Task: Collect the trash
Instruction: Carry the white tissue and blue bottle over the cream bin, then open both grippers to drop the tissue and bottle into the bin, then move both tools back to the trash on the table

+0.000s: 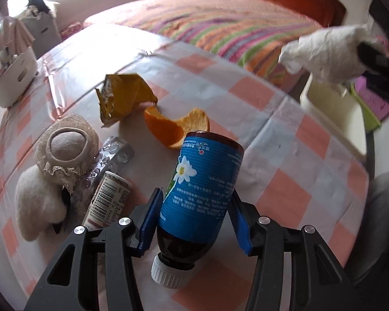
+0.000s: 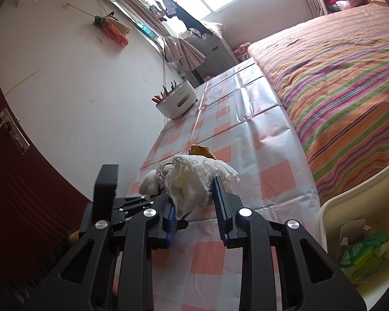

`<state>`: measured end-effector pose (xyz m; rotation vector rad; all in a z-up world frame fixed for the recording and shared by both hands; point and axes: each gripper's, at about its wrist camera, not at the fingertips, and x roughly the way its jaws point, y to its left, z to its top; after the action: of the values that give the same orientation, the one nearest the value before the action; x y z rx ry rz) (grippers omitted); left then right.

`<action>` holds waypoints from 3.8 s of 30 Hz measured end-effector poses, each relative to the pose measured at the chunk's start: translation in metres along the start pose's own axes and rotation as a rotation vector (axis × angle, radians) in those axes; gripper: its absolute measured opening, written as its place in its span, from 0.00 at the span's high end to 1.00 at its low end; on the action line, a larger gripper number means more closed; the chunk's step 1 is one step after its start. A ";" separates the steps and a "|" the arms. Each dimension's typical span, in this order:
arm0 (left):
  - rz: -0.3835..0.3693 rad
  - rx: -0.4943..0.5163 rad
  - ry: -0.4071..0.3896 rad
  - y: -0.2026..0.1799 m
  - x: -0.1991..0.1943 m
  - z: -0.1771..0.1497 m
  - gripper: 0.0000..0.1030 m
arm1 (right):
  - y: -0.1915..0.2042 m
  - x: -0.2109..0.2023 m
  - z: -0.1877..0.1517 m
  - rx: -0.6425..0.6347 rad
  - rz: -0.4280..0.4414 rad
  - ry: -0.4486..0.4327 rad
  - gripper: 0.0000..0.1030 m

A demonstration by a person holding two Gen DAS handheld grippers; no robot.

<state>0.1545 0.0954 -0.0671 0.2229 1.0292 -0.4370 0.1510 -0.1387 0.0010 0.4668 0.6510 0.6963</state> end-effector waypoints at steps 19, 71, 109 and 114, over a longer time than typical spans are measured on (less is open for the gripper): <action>-0.141 -0.235 -0.354 -0.078 -0.025 0.026 0.59 | -0.029 -0.032 0.006 -0.002 -0.135 -0.083 0.76; -0.309 0.010 -0.298 -0.235 0.013 0.092 0.52 | -0.093 -0.162 -0.021 0.256 -0.415 -0.571 0.27; -0.185 -0.511 -0.662 -0.053 -0.115 0.019 0.09 | -0.040 -0.061 -0.017 0.152 -0.358 -0.413 0.07; -0.136 -0.613 -0.704 -0.018 -0.130 0.001 0.09 | -0.030 -0.044 -0.019 0.141 -0.346 -0.381 0.07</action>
<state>0.0899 0.1110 0.0457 -0.5245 0.4432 -0.2686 0.1257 -0.1868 -0.0128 0.5820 0.4059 0.2241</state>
